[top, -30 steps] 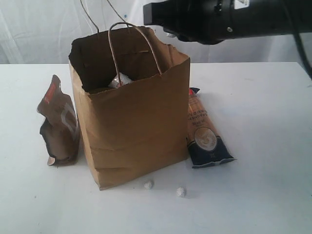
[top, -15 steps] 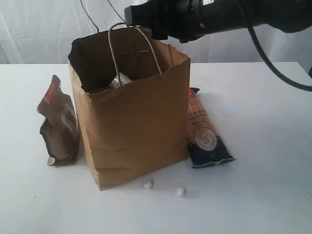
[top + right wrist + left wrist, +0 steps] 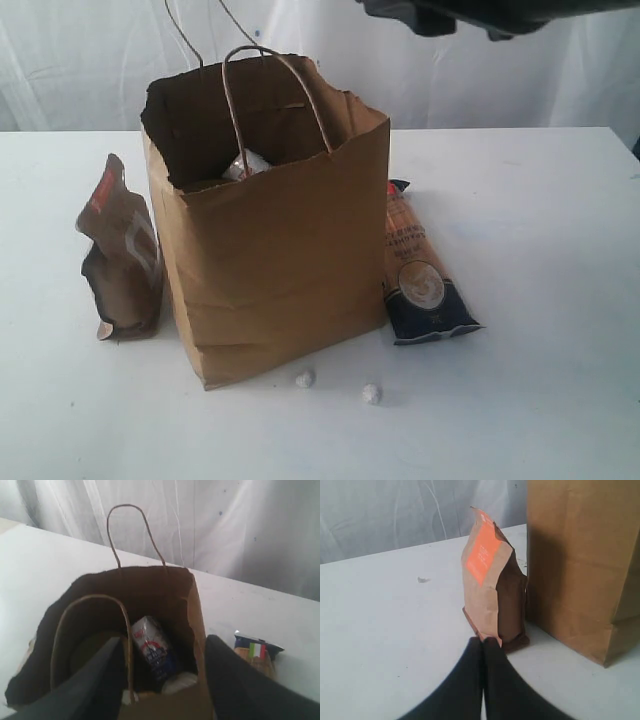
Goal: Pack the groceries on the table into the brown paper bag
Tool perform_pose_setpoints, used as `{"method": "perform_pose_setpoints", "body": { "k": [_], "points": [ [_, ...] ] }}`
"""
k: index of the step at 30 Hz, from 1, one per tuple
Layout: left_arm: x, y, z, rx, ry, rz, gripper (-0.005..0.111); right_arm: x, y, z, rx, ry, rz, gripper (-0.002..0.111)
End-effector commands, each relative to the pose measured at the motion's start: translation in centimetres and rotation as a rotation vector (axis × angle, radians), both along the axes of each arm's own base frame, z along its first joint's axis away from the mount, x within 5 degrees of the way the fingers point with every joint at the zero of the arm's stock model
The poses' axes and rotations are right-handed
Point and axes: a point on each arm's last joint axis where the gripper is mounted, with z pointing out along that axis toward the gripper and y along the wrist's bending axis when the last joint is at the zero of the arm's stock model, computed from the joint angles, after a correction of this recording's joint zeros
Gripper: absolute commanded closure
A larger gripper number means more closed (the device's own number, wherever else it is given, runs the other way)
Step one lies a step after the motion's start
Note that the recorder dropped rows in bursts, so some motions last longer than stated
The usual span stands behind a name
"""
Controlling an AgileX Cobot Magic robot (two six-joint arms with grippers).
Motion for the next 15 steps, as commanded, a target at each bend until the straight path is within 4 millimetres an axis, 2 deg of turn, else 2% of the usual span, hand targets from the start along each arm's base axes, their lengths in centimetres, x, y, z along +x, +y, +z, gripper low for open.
{"method": "perform_pose_setpoints", "body": {
  "k": [1,5,9,15],
  "points": [
    [0.0,0.0,0.0,-0.013,-0.003,0.001,0.107,-2.3,-2.1,-1.2,-0.075,0.024,-0.013,0.061],
    [0.0,0.0,0.0,-0.013,-0.003,0.001,0.107,-4.4,-3.8,-3.5,-0.102,0.073,-0.02,0.061],
    [0.0,0.0,0.0,-0.013,-0.003,0.001,0.107,-5.6,-4.8,-7.6,-0.198,0.213,-0.029,0.061],
    [0.0,0.0,0.0,-0.013,-0.003,0.001,0.107,-6.3,-4.4,-12.9,-0.313,0.372,0.071,0.061]
  ]
}}
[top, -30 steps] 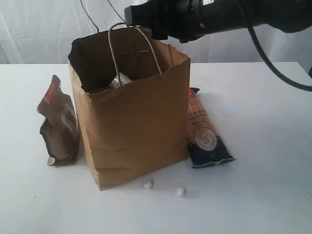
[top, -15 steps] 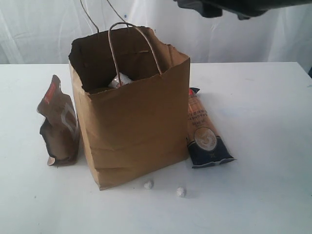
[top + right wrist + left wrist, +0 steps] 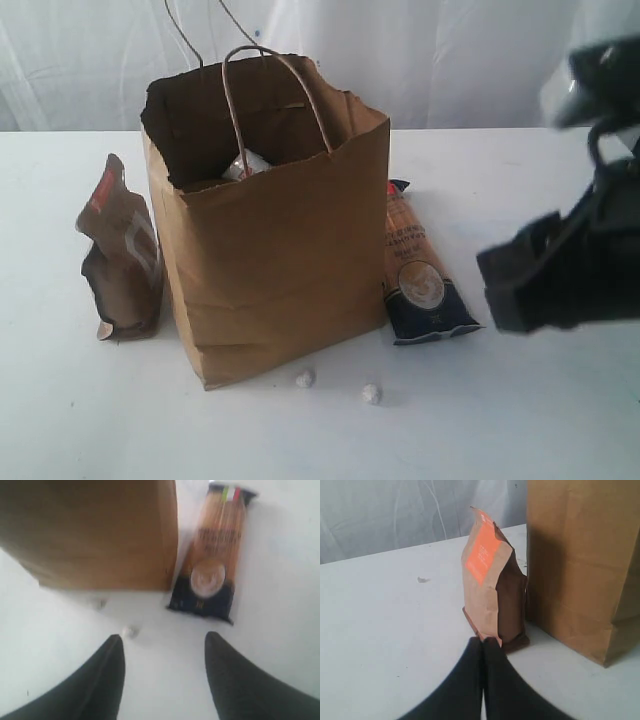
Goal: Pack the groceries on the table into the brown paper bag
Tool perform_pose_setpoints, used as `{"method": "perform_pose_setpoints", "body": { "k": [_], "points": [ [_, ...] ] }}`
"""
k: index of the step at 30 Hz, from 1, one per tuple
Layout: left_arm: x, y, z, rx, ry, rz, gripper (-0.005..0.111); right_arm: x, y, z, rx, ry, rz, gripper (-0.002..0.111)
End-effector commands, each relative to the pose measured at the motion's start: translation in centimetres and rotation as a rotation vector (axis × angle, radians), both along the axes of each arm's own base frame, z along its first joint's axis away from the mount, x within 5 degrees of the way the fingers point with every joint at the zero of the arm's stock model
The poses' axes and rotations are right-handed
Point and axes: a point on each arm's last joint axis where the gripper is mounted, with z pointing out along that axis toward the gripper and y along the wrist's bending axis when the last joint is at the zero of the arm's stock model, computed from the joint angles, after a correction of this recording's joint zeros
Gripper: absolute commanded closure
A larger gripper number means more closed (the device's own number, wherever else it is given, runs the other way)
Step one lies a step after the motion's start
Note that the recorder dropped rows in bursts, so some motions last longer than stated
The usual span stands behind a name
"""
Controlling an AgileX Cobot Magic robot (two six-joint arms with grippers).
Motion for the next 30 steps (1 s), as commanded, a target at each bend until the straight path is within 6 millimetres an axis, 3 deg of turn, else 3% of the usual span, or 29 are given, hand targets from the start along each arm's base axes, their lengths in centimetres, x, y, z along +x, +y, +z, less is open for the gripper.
{"method": "perform_pose_setpoints", "body": {
  "k": [1,6,12,18,30],
  "points": [
    [0.0,0.0,0.0,-0.013,-0.003,0.001,0.107,-0.3,0.9,-3.3,-0.04,0.106,0.11,0.061],
    [0.0,0.0,0.0,-0.013,-0.003,0.001,0.107,0.7,2.9,-5.7,-0.062,0.203,0.219,0.061],
    [0.0,0.0,0.0,-0.013,-0.003,0.001,0.107,4.2,5.6,-10.5,-0.155,0.344,0.21,0.061],
    [0.0,0.0,0.0,-0.013,-0.003,0.001,0.107,7.2,8.0,-12.3,-0.173,0.406,0.202,0.061],
    [0.0,0.0,0.0,-0.013,-0.003,0.001,0.107,9.5,9.6,-16.9,-0.221,0.42,0.202,0.061]
  ]
}}
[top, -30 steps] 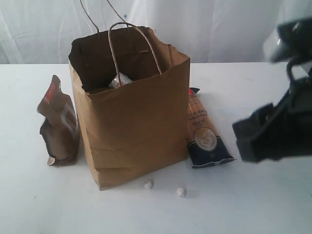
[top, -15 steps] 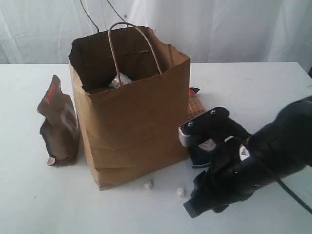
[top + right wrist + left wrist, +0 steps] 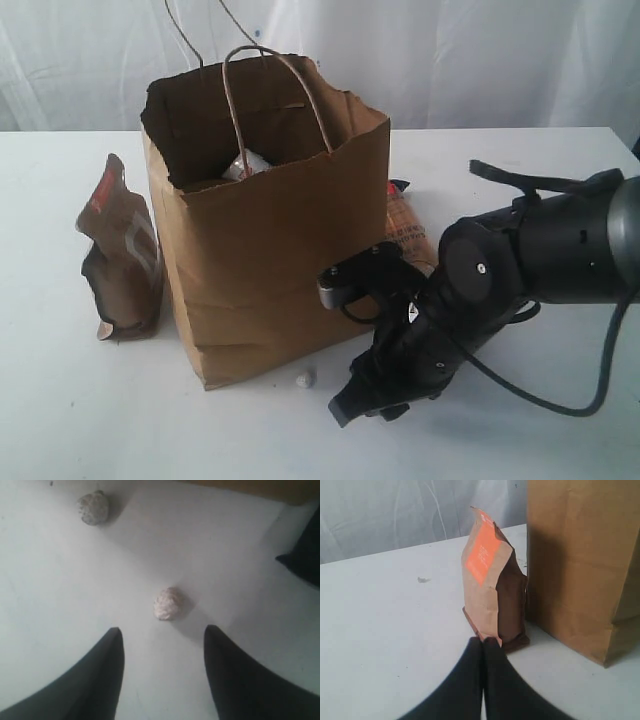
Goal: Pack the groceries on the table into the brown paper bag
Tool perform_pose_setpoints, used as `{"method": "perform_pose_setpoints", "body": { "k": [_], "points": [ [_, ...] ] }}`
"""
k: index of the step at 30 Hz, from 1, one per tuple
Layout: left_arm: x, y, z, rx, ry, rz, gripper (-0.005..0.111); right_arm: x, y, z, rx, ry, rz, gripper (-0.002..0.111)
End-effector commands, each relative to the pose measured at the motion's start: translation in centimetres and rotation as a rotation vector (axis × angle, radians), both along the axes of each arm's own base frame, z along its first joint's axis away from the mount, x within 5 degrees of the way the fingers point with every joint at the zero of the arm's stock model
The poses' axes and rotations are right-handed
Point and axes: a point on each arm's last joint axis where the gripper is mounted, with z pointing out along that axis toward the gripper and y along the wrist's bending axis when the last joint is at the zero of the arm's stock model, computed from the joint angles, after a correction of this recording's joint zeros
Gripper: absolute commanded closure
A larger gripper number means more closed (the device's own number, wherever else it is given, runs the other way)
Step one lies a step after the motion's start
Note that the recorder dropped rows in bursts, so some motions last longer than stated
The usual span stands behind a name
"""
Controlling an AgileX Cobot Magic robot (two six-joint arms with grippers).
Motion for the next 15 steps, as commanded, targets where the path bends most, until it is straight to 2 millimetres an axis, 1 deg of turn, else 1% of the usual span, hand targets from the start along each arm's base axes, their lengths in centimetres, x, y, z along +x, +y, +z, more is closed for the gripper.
{"method": "perform_pose_setpoints", "body": {
  "k": [1,10,15],
  "points": [
    [0.0,0.0,0.0,-0.013,-0.003,0.001,0.107,0.8,0.5,-0.6,0.01,-0.03,0.005,0.061],
    [0.0,0.0,0.0,-0.013,-0.003,0.001,0.107,1.2,0.9,-2.0,-0.011,-0.005,0.004,0.061],
    [0.0,0.0,0.0,-0.013,-0.003,0.001,0.107,1.2,0.8,-2.0,-0.014,-0.002,0.005,0.062]
  ]
}}
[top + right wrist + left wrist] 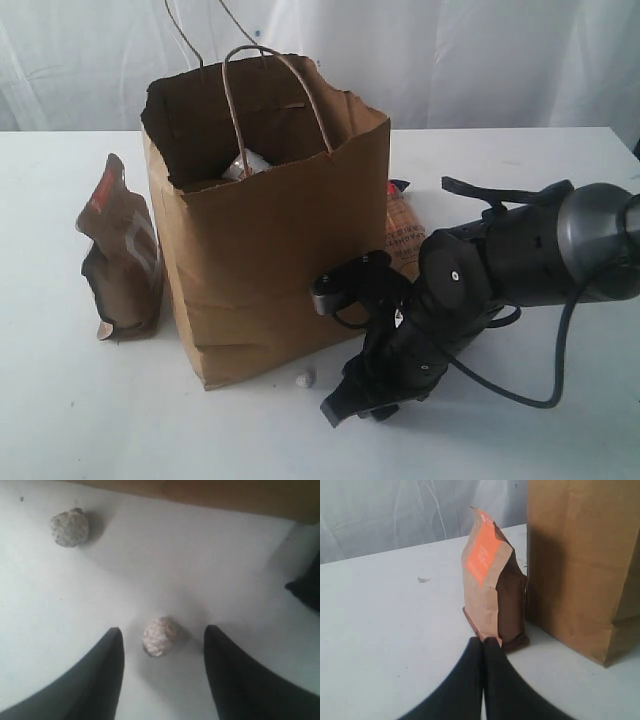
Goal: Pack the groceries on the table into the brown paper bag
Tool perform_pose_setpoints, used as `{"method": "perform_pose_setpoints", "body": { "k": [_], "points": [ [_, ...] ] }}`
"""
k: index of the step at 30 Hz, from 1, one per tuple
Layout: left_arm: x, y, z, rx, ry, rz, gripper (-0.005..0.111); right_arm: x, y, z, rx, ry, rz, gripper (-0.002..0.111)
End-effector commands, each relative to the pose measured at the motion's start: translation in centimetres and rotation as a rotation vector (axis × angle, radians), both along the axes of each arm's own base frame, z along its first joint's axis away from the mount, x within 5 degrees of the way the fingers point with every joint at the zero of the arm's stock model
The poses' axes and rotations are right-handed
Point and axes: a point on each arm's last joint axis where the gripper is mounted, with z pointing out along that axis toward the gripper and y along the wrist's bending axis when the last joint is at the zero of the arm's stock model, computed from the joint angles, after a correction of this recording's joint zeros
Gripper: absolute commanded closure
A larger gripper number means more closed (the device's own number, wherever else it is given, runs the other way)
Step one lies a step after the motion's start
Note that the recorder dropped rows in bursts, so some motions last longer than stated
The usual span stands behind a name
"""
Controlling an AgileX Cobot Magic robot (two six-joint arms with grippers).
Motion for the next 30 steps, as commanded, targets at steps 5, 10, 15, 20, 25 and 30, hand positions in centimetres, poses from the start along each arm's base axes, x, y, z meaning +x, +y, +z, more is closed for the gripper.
{"method": "perform_pose_setpoints", "body": {
  "k": [5,10,15,20,25,30],
  "points": [
    [0.0,0.0,0.0,-0.013,-0.003,0.001,0.107,0.0,0.0,-0.1,-0.006,0.005,0.012,0.081],
    [0.0,0.0,0.0,-0.013,-0.003,0.001,0.107,-0.4,-0.2,0.1,-0.037,0.033,0.078,0.103],
    [0.0,0.0,0.0,-0.013,-0.003,0.001,0.107,-1.7,-1.0,4.5,0.006,-0.015,0.111,0.108],
    [0.0,0.0,0.0,-0.013,-0.003,0.001,0.107,-3.2,-2.3,11.9,0.184,-0.267,0.085,0.108],
    [0.0,0.0,0.0,-0.013,-0.003,0.001,0.107,-4.6,-3.5,18.8,0.386,-0.48,0.005,0.108],
    [0.0,0.0,0.0,-0.013,-0.003,0.001,0.107,-4.7,-3.5,24.3,0.507,-0.558,-0.038,0.108]
  ]
}}
